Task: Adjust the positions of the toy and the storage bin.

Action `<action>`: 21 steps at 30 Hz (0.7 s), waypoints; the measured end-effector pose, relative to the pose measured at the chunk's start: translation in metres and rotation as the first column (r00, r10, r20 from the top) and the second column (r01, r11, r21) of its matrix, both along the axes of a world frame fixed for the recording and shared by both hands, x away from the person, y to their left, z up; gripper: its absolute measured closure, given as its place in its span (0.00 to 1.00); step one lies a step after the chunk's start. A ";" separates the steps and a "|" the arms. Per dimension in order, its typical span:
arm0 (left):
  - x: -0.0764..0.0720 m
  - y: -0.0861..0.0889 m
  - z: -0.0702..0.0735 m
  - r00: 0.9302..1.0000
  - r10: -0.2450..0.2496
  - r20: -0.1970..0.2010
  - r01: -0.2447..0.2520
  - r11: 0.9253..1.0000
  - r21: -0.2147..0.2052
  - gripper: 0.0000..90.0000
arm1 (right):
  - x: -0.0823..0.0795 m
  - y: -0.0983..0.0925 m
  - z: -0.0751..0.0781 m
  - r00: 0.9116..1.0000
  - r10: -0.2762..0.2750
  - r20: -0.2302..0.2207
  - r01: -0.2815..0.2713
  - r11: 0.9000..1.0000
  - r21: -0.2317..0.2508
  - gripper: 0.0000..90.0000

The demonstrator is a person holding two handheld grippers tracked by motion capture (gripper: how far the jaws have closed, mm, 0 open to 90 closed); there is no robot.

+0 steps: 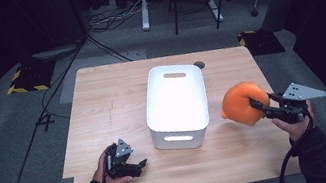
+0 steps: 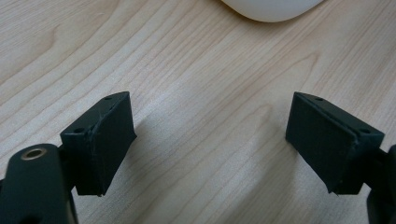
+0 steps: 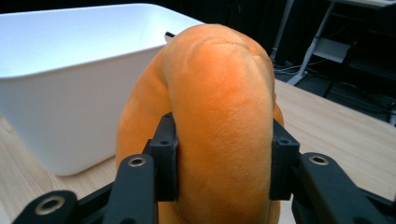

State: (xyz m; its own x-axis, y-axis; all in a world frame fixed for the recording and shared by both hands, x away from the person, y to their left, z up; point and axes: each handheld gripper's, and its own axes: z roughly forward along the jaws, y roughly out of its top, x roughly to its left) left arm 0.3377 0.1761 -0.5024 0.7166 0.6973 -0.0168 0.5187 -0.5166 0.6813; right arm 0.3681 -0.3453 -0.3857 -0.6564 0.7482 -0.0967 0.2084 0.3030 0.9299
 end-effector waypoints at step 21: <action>0.000 0.000 0.000 1.000 0.002 0.003 -0.002 1.000 0.000 0.18 | 0.018 0.028 0.043 0.996 0.020 0.084 -0.018 1.000 -0.023 0.64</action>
